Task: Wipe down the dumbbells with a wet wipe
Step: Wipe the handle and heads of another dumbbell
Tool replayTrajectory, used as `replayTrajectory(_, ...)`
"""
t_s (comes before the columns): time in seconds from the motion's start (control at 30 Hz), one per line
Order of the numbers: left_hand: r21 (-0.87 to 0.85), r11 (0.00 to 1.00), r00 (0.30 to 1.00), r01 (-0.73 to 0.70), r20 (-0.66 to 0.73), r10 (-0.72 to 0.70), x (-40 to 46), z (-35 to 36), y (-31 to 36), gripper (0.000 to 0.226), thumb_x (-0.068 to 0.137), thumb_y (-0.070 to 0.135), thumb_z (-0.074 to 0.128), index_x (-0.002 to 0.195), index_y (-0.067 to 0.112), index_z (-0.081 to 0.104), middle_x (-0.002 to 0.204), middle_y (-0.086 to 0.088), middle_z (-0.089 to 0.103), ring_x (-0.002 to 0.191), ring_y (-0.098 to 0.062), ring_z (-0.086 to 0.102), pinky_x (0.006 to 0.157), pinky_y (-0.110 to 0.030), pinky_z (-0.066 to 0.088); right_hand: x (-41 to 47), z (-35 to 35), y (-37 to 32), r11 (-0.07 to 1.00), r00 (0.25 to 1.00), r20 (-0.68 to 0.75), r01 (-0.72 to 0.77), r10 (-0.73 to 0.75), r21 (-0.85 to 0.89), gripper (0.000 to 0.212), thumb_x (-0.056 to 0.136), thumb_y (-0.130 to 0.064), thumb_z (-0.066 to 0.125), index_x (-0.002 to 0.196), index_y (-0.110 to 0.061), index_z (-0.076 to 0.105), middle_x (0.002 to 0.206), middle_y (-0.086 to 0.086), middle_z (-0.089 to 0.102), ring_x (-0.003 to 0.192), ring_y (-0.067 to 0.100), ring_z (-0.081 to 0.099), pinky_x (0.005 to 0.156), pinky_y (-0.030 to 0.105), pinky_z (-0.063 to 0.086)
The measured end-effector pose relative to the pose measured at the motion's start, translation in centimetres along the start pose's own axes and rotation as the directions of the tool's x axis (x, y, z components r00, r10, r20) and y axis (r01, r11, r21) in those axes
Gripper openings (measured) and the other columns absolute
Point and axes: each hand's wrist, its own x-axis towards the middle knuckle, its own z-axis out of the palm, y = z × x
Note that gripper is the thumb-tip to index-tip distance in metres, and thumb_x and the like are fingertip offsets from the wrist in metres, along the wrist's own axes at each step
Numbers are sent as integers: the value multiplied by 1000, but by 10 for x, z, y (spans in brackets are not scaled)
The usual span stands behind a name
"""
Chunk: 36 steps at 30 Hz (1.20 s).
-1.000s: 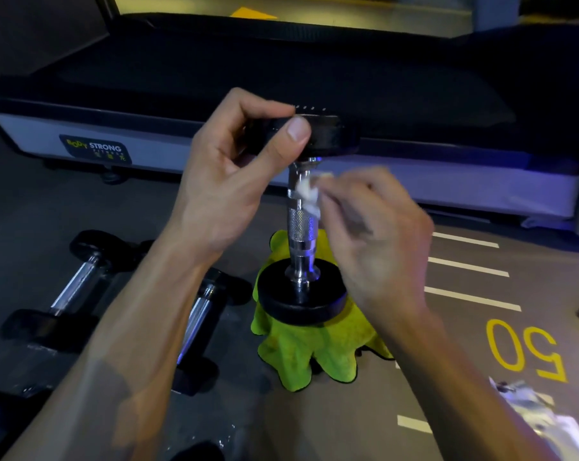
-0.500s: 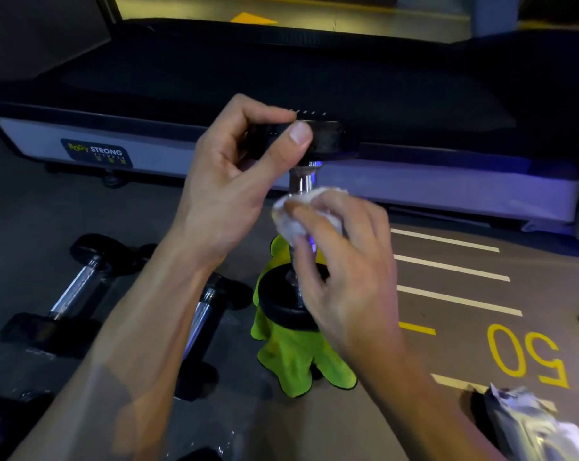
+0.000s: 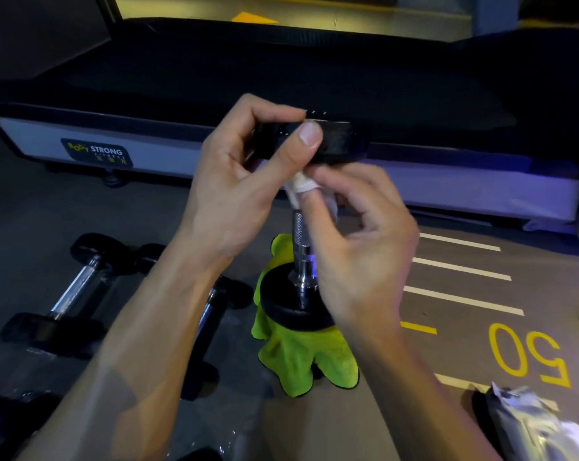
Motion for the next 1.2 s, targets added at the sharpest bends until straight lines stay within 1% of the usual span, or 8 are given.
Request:
replayTrajectory(0.1, 17, 1000, 1000, 1, -27, -1, 2, -1, -1, 17, 98, 33, 70, 110, 22, 65, 99, 10, 67, 96, -6, 63, 87, -28, 51, -14, 11, 1, 879, 959, 187, 271, -213, -392, 43, 88, 1, 67, 131, -6, 69, 129, 12, 60, 119, 25, 55, 100, 35, 50)
replayTrajectory(0.2, 24, 1000, 1000, 2, -28, -2, 3, -2, -1, 15, 98, 33, 70, 109, 24, 66, 99, 8, 67, 95, -8, 64, 86, -28, 51, -21, 13, 3, 794, 939, 285, 320, -193, -516, 55, 88, -5, 65, 142, -9, 60, 142, 13, 52, 134, 27, 44, 105, 39, 48)
replayTrajectory(0.33, 2, 1000, 999, 4, -35, -4, 2, -2, 1, 12, 99, 28, 72, 108, 22, 67, 100, 10, 70, 96, -4, 65, 86, -24, 50, -16, 0, 6, 919, 967, 204, 213, -151, -330, 43, 95, -1, 58, 137, -7, 63, 137, 9, 52, 128, 19, 54, 104, 26, 47)
replayTrajectory(0.43, -12, 1000, 999, 6, -49, -7, 1, 0, 1, 15, 97, 29, 72, 107, 19, 67, 97, 12, 70, 94, -4, 64, 87, -24, 50, -8, -2, 5, 992, 991, 58, -122, 122, 10, 32, 99, -8, 61, 131, -8, 64, 132, 5, 65, 121, 12, 65, 104, 32, 52)
replayTrajectory(0.6, -4, 1000, 998, 15, -53, -15, 0, -1, 0, 20, 97, 32, 72, 109, 17, 67, 100, 8, 70, 96, -9, 65, 90, -31, 54, 2, 3, -5, 777, 890, 140, -447, 433, 443, 20, 101, -6, 64, 119, -14, 67, 103, -6, 79, 102, 7, 73, 91, 24, 54)
replayTrajectory(0.8, -33, 999, 998, 21, -51, -23, -1, -10, -6, 15, 99, 29, 67, 109, 18, 65, 110, -15, 69, 101, -12, 64, 91, -27, 51, 16, 2, 8, 735, 840, 326, -539, 433, 411, 13, 106, -11, 57, 108, -19, 66, 94, -1, 77, 93, 15, 71, 91, 39, 57)
replayTrajectory(0.9, -60, 998, 999, 21, -44, -23, -3, -11, -7, 18, 98, 32, 64, 109, 18, 64, 114, -19, 67, 104, -19, 63, 93, -30, 53, 8, -7, 17, 847, 867, 360, -453, 345, 278, 11, 106, -13, 59, 104, -17, 69, 103, 10, 79, 101, 30, 74, 99, 53, 56)
replayTrajectory(1.2, -40, 999, 997, -8, -79, 5, -2, -7, -8, 16, 100, 28, 64, 110, 16, 62, 108, -6, 64, 94, -2, 60, 87, -20, 48, -32, -58, 31, 964, 834, 543, 62, 93, -259, 11, 98, -21, 65, 88, -18, 70, 99, -8, 72, 94, 15, 68, 82, 38, 53)
